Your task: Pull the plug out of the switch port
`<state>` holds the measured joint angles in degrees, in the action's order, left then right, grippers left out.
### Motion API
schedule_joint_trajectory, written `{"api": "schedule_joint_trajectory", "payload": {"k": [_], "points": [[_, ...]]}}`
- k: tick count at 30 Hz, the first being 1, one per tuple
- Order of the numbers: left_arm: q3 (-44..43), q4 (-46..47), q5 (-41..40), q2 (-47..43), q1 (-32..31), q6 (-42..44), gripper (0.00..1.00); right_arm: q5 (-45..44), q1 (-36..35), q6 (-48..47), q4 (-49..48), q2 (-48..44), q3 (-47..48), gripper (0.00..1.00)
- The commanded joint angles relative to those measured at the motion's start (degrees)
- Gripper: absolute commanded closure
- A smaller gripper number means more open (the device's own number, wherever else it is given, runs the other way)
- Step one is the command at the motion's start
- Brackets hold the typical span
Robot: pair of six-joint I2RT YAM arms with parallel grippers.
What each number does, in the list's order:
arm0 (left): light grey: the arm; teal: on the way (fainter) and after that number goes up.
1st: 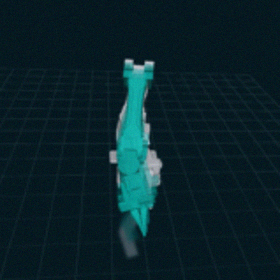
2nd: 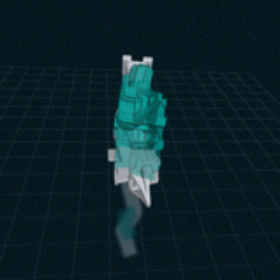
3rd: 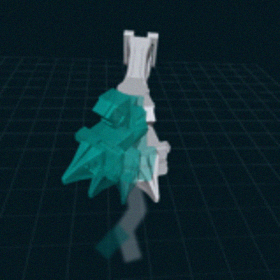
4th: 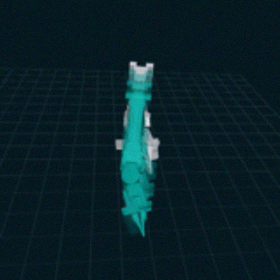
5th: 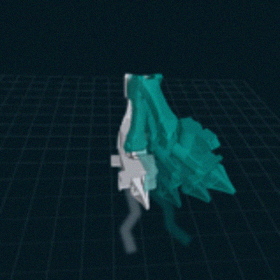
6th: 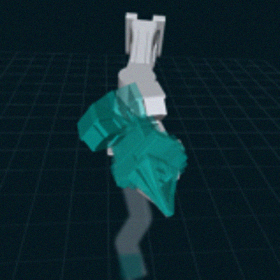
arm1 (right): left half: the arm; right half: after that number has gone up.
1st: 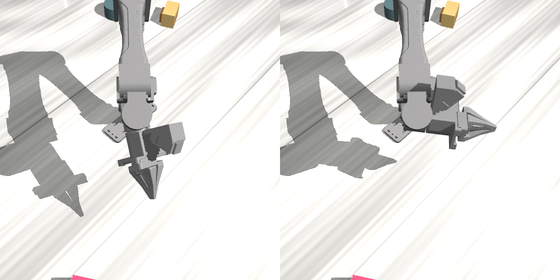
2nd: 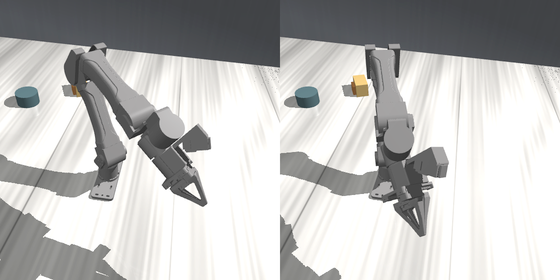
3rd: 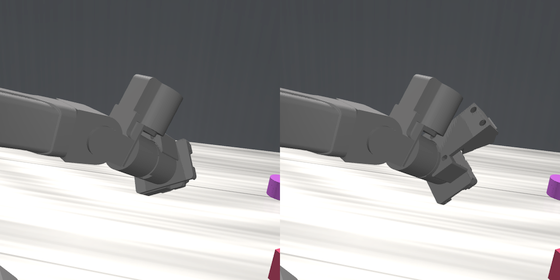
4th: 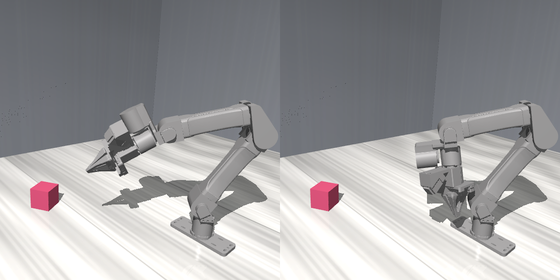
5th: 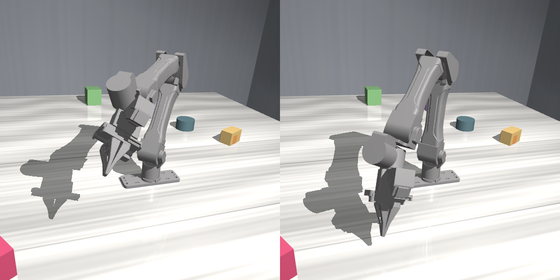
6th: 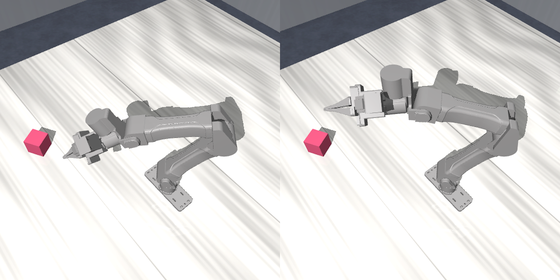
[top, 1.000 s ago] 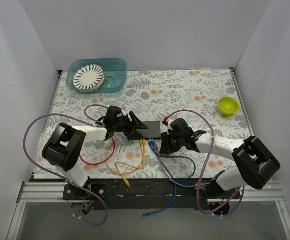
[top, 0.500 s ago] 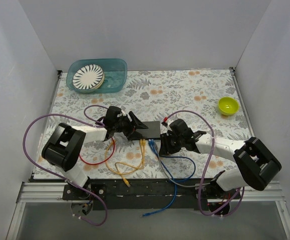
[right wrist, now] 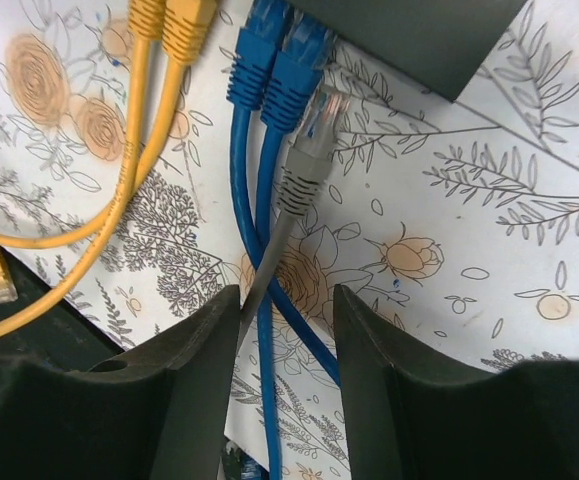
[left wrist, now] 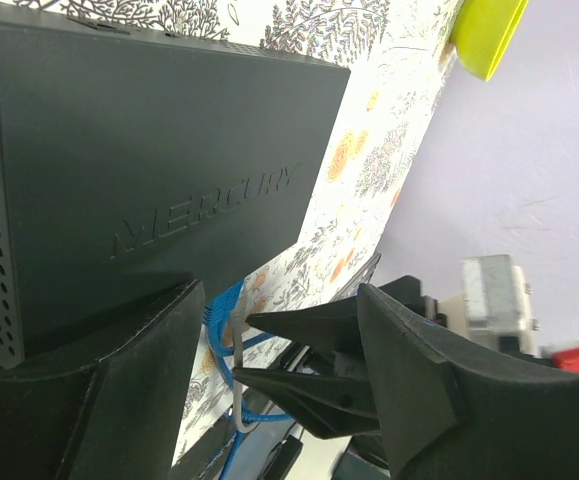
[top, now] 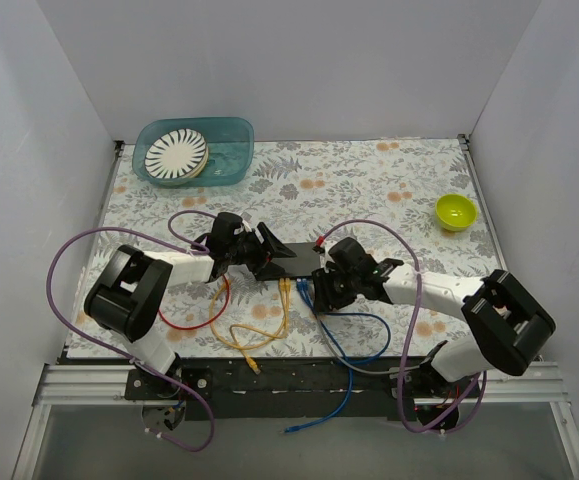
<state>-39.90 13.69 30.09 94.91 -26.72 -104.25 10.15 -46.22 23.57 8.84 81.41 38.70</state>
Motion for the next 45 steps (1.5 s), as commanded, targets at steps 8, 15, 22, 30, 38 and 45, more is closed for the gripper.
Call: {"api": "schedule_joint_trajectory", "payload": {"k": [8,15,22,30,38,45], "points": [[1.76,-5.34,-3.02,1.59,0.0,2.03,0.36,-2.58,-1.6,-1.07,1.96,1.31,2.7,0.91],[1.32,-5.26,-3.28,1.68,0.0,2.2,0.36,-18.3,-1.51,-0.9,17.68,-9.75,9.01,0.99],[0.53,-5.25,-3.28,2.47,0.0,2.29,0.37,-43.53,-1.16,0.59,28.68,-17.5,12.37,0.99],[-0.44,-5.69,-3.19,2.91,0.0,1.94,0.37,-35.31,23.4,12.29,24.23,-22.17,2.98,0.99],[-2.02,-6.4,-2.31,2.74,0.0,1.59,0.37,-33.97,30.4,7.47,15.16,-13.03,3.74,0.31],[-0.97,-5.61,-2.4,1.77,0.0,2.03,0.37,-21.0,21.0,2.7,6.31,-14.52,8.33,0.02]]}}
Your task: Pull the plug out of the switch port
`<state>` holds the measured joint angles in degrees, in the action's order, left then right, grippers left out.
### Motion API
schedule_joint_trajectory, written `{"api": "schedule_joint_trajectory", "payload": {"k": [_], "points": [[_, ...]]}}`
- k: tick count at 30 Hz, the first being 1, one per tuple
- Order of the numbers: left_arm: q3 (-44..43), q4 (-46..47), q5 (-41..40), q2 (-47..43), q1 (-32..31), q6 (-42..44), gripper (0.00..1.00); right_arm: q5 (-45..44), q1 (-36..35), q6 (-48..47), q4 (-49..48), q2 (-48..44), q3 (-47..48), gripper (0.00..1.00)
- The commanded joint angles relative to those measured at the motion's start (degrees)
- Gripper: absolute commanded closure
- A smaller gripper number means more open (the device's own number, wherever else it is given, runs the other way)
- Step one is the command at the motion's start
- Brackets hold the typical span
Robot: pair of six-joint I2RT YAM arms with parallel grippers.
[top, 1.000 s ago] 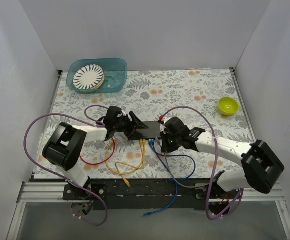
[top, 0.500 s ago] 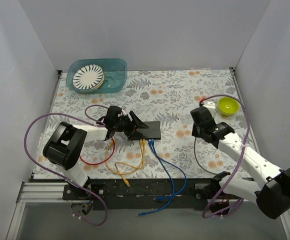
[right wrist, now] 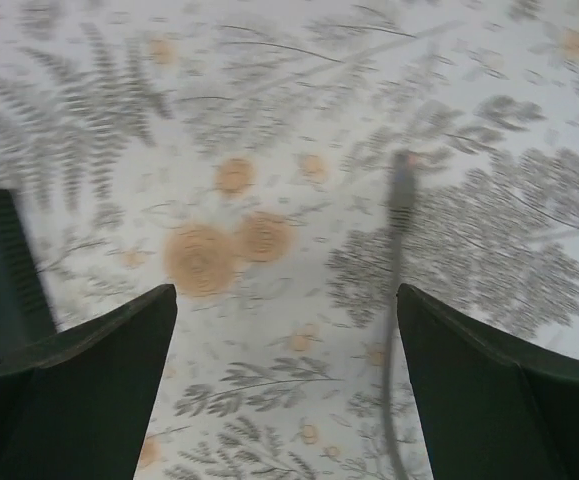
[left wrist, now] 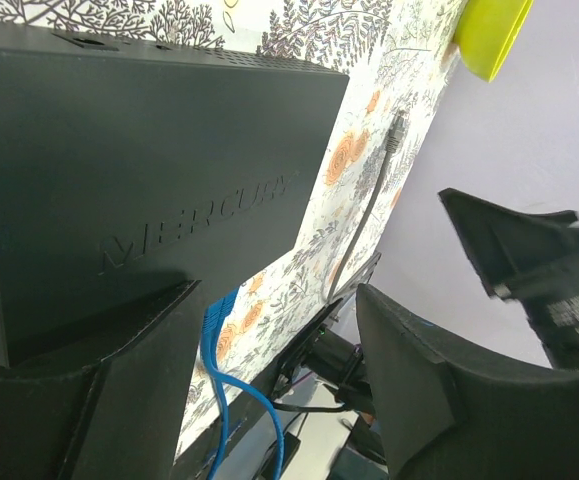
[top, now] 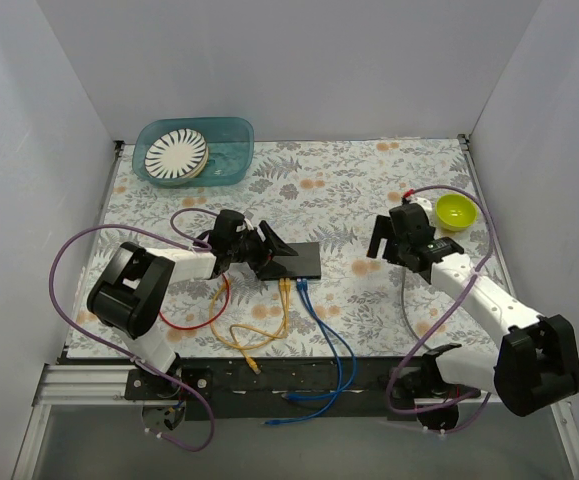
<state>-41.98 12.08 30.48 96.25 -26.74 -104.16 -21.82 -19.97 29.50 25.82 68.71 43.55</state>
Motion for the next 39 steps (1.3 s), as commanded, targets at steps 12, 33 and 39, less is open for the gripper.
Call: {"api": "schedule_joint_trajectory", "payload": {"k": [12,33,39], "points": [[2.16,-1.09,0.72,1.93,0.02,1.94,0.38,39.47,-16.5,9.08,-34.78,7.57,-8.21,0.53],[3.92,-1.88,1.86,0.52,0.02,2.12,0.38,43.01,-15.72,22.62,-59.13,26.04,-12.61,0.5],[4.27,-2.23,2.04,0.26,0.02,2.29,0.38,42.13,-14.31,25.87,-63.07,27.18,-15.5,0.54]]}}
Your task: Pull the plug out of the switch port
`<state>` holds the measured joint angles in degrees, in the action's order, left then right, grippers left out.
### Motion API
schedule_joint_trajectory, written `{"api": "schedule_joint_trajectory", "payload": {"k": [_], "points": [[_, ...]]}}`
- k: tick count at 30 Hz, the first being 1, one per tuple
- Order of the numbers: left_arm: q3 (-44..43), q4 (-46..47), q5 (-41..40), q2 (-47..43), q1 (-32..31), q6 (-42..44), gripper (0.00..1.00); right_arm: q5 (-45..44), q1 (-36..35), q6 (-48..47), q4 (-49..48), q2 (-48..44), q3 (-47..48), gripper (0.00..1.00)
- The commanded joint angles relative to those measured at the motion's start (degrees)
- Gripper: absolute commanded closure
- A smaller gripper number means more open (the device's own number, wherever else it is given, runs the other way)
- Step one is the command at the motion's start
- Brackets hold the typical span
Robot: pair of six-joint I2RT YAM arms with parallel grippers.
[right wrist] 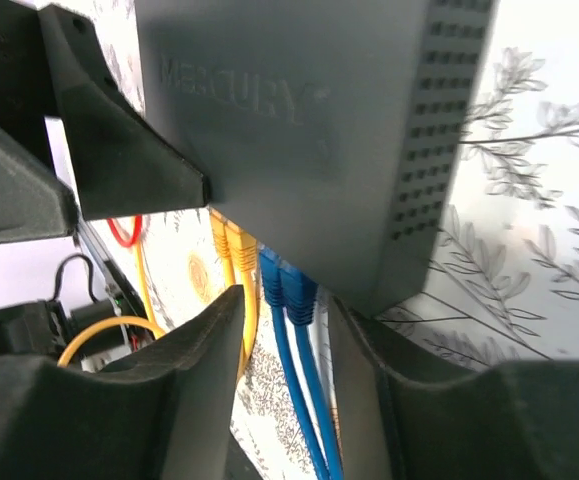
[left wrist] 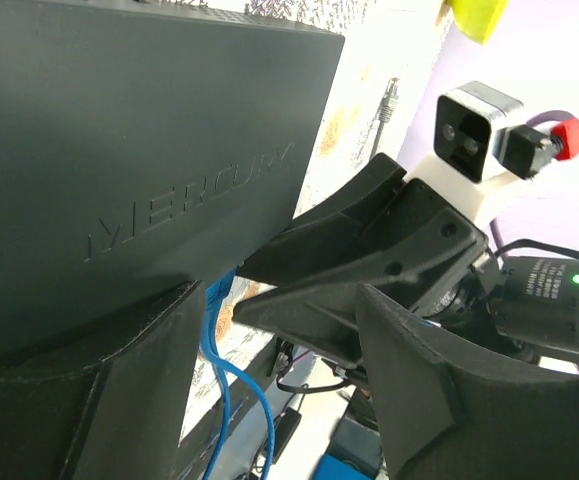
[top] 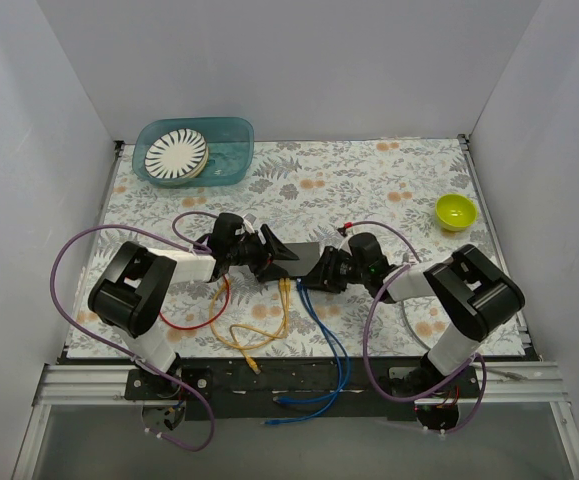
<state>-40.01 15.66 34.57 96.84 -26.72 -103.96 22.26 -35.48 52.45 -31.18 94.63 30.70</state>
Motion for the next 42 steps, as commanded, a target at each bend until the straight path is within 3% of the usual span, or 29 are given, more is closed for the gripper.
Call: {"api": "schedule_joint_trajectory", "payload": {"k": [1,12,20,29,35,42], "points": [[2.3,-5.82,-2.05,-0.42,0.0,2.1,0.38,-1.7,1.47,4.67,-7.48,1.52,-3.62,0.54],[2.57,-5.73,-1.78,-0.51,0.0,2.27,0.38,1.12,2.35,10.74,-20.59,7.41,-6.79,0.62],[2.92,-5.99,-1.61,-1.04,0.0,2.36,0.38,0.33,2.7,13.47,-24.8,8.82,-7.32,0.62],[3.88,-6.17,-1.61,-1.83,0.0,2.62,0.38,-0.73,4.2,22.87,-40.44,12.51,-12.41,0.6],[4.06,-6.08,-1.7,-1.83,0.0,2.54,0.38,0.24,4.2,21.56,-37.47,12.95,-10.4,0.6],[3.45,-5.9,-1.87,-1.39,0.0,2.19,0.38,2.26,4.02,16.38,-27.02,12.77,-4.6,0.63]]}}
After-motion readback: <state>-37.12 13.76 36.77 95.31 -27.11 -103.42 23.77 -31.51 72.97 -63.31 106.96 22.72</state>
